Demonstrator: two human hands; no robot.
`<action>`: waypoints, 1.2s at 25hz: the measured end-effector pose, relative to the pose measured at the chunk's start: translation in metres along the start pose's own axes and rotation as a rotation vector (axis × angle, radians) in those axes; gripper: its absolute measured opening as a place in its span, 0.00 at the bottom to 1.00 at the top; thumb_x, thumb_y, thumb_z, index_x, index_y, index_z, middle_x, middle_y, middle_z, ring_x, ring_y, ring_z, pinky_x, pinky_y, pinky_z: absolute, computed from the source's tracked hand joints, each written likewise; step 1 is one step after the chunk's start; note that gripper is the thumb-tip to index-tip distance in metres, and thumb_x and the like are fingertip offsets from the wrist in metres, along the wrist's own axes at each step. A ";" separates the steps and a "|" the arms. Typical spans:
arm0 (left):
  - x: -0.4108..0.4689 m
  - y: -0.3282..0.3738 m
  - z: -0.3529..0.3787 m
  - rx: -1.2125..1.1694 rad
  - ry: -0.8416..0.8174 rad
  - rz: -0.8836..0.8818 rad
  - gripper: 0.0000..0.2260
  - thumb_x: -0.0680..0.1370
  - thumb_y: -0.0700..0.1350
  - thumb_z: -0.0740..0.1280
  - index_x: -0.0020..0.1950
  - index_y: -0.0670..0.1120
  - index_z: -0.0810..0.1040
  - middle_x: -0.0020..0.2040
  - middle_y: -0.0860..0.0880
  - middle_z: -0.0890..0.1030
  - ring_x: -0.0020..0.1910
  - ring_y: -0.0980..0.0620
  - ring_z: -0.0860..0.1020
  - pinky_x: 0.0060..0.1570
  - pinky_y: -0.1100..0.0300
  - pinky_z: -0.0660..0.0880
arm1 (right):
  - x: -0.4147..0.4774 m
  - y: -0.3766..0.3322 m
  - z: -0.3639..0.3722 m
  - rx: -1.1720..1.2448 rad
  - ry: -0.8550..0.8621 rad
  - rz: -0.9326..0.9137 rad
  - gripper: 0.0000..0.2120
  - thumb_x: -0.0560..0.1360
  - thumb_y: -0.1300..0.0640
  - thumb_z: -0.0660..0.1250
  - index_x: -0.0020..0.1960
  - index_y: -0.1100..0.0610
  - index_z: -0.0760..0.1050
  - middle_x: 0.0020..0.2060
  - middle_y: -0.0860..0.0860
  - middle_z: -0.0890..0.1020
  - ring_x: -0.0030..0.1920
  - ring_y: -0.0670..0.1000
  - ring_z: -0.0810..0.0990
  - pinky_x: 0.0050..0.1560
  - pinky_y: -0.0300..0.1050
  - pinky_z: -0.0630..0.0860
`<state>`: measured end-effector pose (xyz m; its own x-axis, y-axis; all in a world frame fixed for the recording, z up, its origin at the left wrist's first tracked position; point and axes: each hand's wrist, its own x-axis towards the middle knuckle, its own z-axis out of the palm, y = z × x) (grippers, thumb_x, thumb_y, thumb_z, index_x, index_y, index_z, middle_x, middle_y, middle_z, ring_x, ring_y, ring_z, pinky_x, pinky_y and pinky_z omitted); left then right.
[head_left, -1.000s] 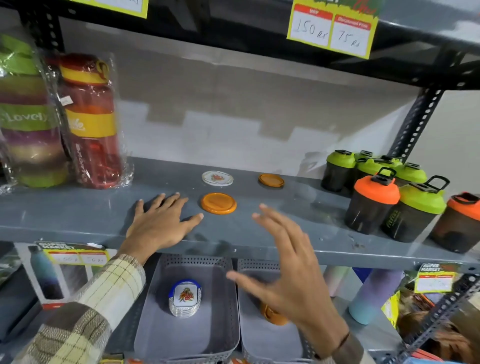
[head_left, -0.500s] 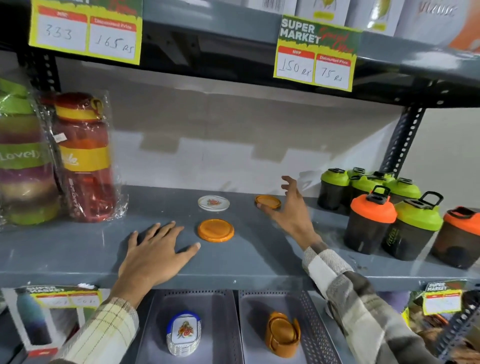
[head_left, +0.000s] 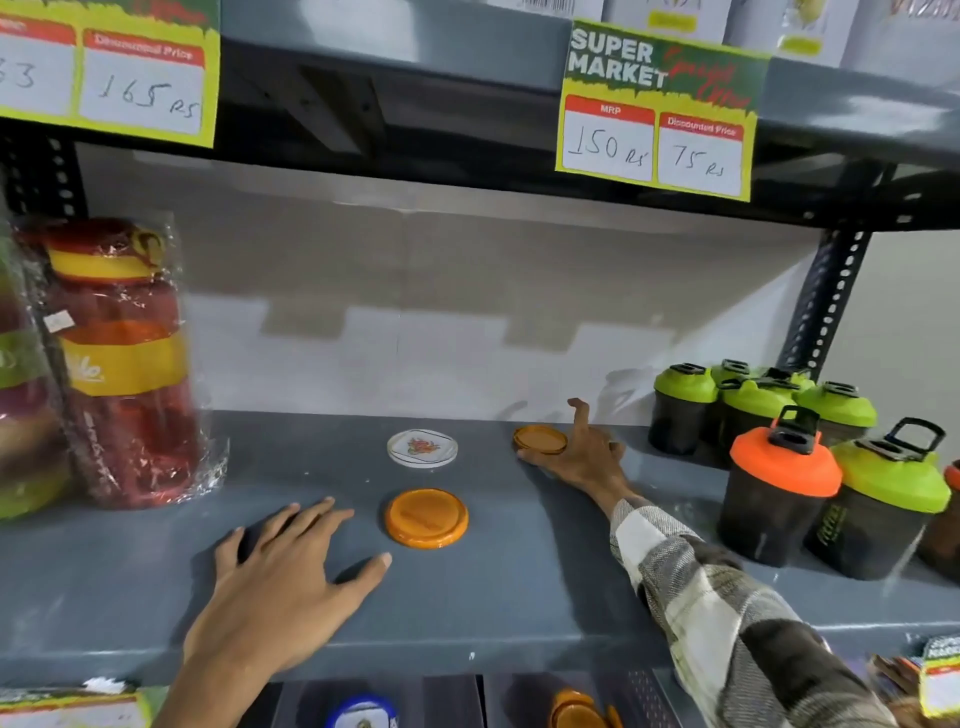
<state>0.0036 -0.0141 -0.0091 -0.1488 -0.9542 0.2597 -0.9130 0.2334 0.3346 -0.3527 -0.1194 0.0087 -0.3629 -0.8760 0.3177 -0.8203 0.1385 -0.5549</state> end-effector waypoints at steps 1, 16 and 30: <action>-0.001 0.000 0.001 -0.004 0.002 -0.001 0.34 0.74 0.74 0.50 0.77 0.62 0.59 0.80 0.64 0.54 0.79 0.59 0.49 0.76 0.46 0.43 | 0.003 0.001 0.002 -0.001 -0.001 -0.016 0.48 0.66 0.34 0.77 0.74 0.49 0.54 0.58 0.56 0.82 0.66 0.62 0.75 0.65 0.58 0.63; -0.004 0.001 -0.003 -0.050 0.021 0.003 0.32 0.75 0.72 0.53 0.76 0.60 0.63 0.79 0.62 0.58 0.79 0.58 0.51 0.76 0.46 0.45 | -0.044 -0.043 -0.039 0.162 0.213 -0.373 0.47 0.63 0.40 0.82 0.72 0.43 0.56 0.64 0.47 0.73 0.65 0.52 0.70 0.61 0.49 0.57; -0.004 -0.005 0.000 -0.037 -0.011 0.045 0.33 0.76 0.72 0.53 0.78 0.59 0.62 0.80 0.60 0.58 0.80 0.55 0.51 0.76 0.44 0.45 | -0.212 -0.107 -0.152 0.193 0.610 -0.792 0.45 0.63 0.37 0.79 0.71 0.48 0.60 0.66 0.52 0.74 0.58 0.52 0.76 0.57 0.52 0.65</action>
<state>0.0088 -0.0117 -0.0113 -0.1938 -0.9445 0.2652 -0.8908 0.2827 0.3558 -0.2547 0.1219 0.1175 0.0458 -0.2911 0.9556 -0.8570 -0.5029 -0.1121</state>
